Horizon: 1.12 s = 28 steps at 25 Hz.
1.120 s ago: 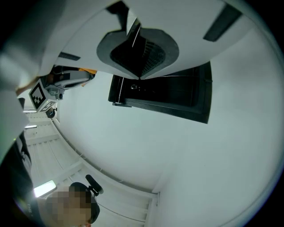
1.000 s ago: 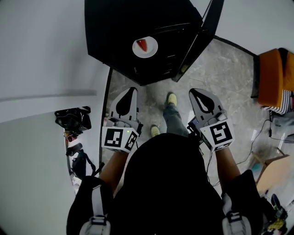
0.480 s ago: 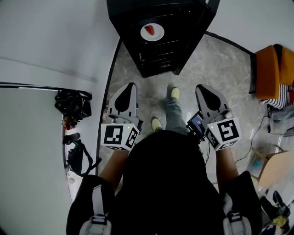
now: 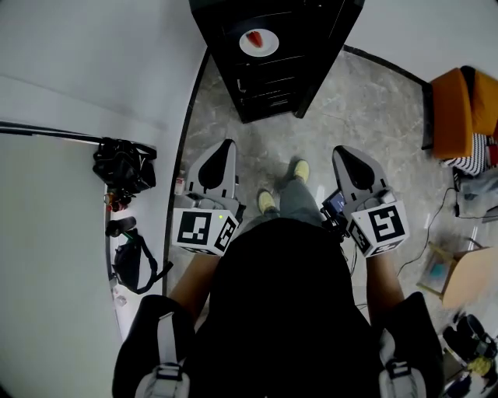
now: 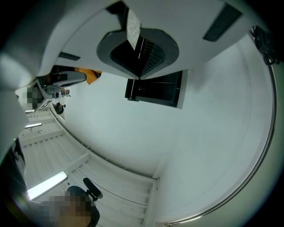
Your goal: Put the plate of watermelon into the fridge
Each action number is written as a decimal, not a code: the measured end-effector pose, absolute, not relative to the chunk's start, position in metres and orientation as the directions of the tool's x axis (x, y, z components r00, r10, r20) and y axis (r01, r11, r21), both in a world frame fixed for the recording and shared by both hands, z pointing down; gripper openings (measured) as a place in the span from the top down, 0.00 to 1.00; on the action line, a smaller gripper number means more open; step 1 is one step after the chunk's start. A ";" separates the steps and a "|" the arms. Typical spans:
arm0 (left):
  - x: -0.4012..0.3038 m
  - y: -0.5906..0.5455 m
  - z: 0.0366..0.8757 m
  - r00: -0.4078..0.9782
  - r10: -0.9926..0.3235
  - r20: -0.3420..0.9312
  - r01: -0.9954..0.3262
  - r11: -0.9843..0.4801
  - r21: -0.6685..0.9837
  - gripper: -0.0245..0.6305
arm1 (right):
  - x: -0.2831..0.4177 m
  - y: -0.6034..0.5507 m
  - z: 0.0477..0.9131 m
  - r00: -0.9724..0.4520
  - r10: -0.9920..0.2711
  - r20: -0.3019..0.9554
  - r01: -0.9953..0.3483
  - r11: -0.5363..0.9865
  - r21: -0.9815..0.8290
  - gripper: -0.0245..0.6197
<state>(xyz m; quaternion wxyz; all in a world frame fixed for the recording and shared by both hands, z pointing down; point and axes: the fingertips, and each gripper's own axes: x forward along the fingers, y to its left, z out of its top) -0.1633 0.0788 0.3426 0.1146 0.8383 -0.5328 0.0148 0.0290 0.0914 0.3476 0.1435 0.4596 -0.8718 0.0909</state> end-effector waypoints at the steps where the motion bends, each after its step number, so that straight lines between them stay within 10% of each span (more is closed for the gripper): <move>1: -0.162 0.081 0.343 0.433 -0.889 0.147 -0.896 -0.407 0.179 0.94 | 0.031 0.095 0.350 -0.538 -0.768 0.346 -0.825 0.564 -0.031 0.93; 28: -0.016 0.170 0.320 0.529 -0.832 0.168 -0.846 -0.502 0.179 0.94 | 0.152 0.177 0.323 -0.525 -0.800 0.289 -0.849 0.514 -0.120 0.93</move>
